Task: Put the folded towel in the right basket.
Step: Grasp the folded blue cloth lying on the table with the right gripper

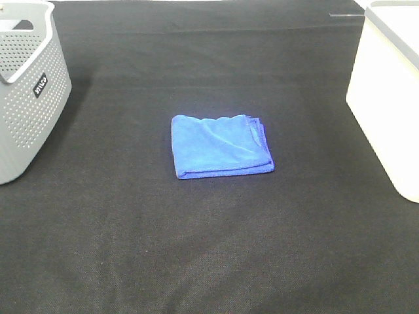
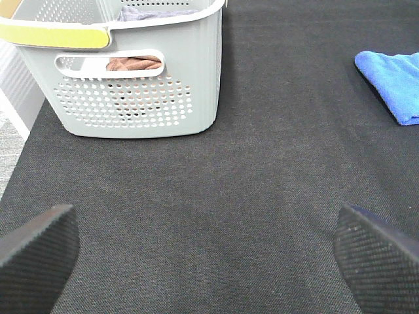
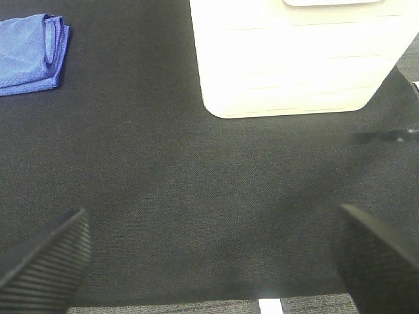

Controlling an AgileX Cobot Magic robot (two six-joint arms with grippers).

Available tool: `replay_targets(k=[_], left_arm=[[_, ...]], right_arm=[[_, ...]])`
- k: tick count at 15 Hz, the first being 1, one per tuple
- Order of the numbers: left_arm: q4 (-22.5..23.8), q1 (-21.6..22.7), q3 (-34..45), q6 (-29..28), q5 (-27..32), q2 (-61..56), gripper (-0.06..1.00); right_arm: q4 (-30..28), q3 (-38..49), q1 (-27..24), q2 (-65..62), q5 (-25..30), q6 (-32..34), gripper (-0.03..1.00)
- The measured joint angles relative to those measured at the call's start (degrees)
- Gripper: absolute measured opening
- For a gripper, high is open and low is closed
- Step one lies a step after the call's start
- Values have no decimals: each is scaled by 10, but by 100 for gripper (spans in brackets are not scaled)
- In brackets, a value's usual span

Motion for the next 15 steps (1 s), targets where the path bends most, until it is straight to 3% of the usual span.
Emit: replay_targets(k=[15], left_arm=[[-6,0,0,0,0,0,99]], right_arm=[[1,0,0,0,0,0,96]])
